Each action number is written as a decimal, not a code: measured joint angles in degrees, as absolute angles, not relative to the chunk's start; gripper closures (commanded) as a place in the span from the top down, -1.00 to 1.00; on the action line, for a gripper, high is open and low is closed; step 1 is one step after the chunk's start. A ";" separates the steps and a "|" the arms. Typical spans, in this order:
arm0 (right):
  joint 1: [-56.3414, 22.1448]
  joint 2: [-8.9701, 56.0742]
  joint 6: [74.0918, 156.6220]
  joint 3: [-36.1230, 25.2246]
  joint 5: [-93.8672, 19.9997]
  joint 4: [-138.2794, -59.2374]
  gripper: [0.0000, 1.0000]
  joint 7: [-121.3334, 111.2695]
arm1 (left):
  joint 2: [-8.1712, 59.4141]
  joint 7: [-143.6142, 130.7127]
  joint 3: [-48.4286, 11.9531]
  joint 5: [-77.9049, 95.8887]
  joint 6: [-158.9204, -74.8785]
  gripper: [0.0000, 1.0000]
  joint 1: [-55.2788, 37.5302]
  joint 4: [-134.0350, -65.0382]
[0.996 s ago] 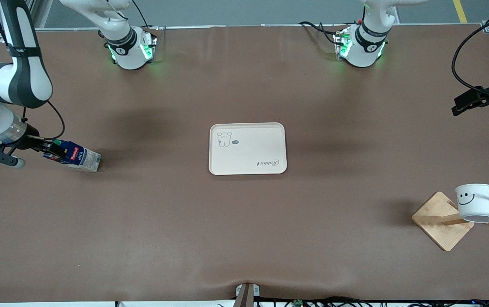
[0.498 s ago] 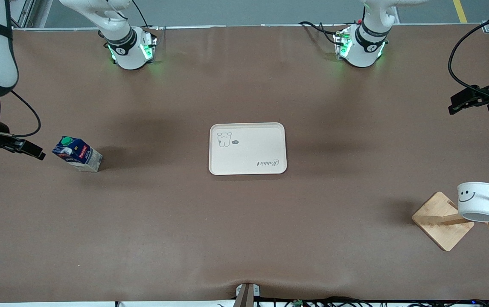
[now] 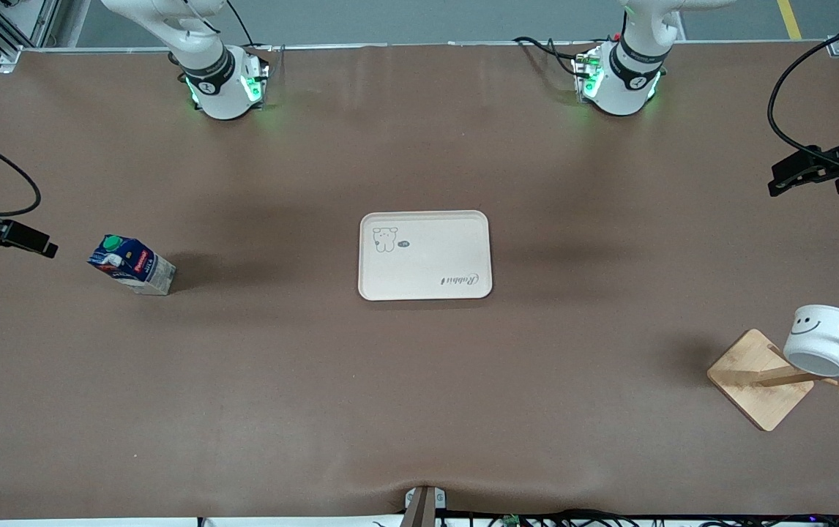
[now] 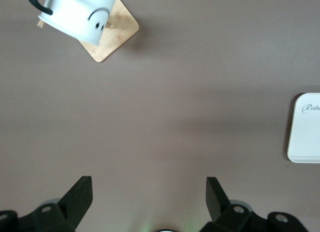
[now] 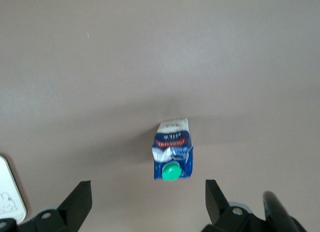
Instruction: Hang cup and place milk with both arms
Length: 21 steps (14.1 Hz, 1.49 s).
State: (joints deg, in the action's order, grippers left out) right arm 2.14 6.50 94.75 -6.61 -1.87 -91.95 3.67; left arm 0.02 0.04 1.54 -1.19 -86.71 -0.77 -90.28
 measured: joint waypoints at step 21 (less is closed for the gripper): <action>-0.43 -3.87 83.70 -6.65 -1.43 -89.15 1.00 2.98 | 0.02 -0.02 0.83 -1.19 -86.78 1.00 -1.23 -90.12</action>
